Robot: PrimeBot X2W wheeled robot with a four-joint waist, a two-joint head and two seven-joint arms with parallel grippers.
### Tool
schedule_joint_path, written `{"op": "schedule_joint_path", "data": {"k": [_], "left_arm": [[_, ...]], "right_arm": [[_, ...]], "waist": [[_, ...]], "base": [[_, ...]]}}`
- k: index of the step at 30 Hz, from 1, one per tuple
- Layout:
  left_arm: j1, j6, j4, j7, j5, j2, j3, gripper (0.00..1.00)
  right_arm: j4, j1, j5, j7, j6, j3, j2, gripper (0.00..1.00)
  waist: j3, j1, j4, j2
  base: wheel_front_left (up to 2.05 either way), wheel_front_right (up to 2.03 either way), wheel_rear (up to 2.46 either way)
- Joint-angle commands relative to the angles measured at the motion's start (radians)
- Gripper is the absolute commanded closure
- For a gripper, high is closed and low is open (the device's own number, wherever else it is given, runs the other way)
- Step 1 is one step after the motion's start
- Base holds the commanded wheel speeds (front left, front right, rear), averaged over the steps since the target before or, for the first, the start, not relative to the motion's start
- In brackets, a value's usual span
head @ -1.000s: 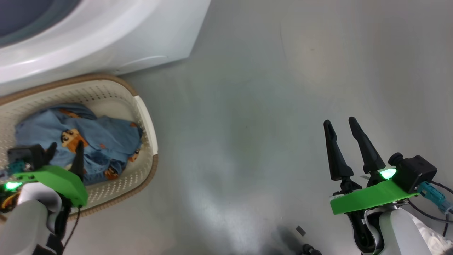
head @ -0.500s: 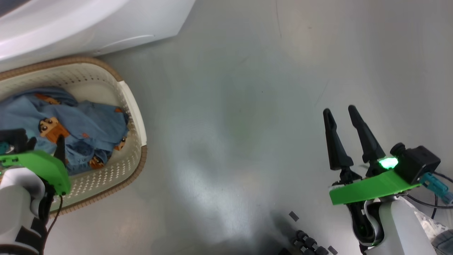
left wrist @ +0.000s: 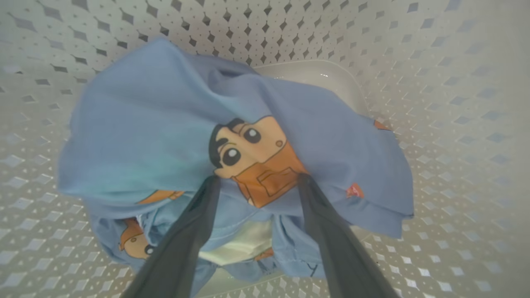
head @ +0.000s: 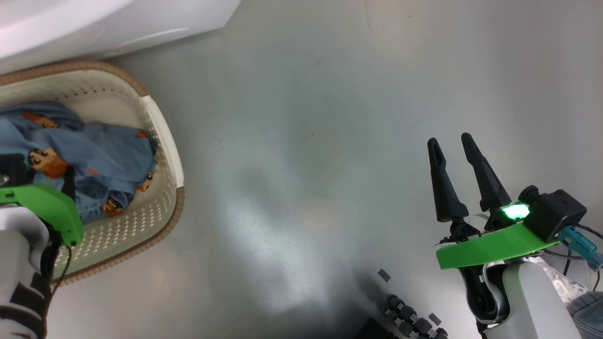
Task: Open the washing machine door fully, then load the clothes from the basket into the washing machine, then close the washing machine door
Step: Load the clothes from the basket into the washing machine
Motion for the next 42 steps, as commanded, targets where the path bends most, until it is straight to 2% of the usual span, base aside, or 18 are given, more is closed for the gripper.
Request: {"op": "schedule_joint_path", "data": {"k": [1, 21, 22, 24, 25, 33, 42], "left_arm": [[0.002, 0.007, 0.0, 0.002, 0.007, 0.043, 0.017, 0.0], [-0.123, 0.045, 0.103, 0.007, 0.043, 0.041, -0.051, 0.0], [-0.127, 0.047, 0.105, 0.003, 0.046, 0.04, -0.055, 0.06], [-0.133, 0.049, 0.11, -0.005, 0.046, 0.035, -0.059, 0.56], [-0.139, 0.05, 0.115, -0.013, 0.046, 0.028, -0.064, 1.0], [-0.132, 0.036, 0.128, -0.071, 0.023, -0.017, -0.065, 1.0], [-0.05, 0.017, 0.082, -0.138, -0.032, -0.068, -0.029, 1.0]], "right_arm": [[-0.022, 0.013, 0.009, -0.007, 0.002, 0.016, -0.007, 0.0], [-0.048, 0.009, -0.01, -0.007, 0.002, 0.001, -0.007, 0.0], [-0.05, 0.011, -0.012, -0.007, 0.002, -0.003, -0.007, 0.0], [-0.053, 0.014, -0.016, -0.007, 0.002, -0.01, -0.007, 0.0], [-0.056, 0.015, -0.02, -0.007, 0.002, -0.018, -0.007, 0.0], [-0.055, 0.006, -0.047, -0.007, 0.002, -0.04, -0.007, 0.0], [-0.043, 0.016, -0.075, -0.007, 0.002, -0.056, -0.007, 0.0]], "waist": [[0.009, -0.0001, -0.002, -0.0001], [0.096, -0.0001, -0.02, -0.0001], [0.099, -0.0001, -0.02, -0.0001], [0.103, -0.0001, -0.017, -0.0001], [0.106, -0.0001, -0.011, -0.0001], [0.074, -0.0001, 0.038, -0.0001], [-0.031, -0.0001, 0.11, -0.0001]], "base": [[0.0, 0.0, 0.0], [0.0, 0.0, 0.0], [0.0, 0.0, 0.0], [0.0, 0.0, 0.0], [0.0, 0.0, 0.0], [0.0, 0.0, 0.0], [0.0, 0.0, 0.0]]}}
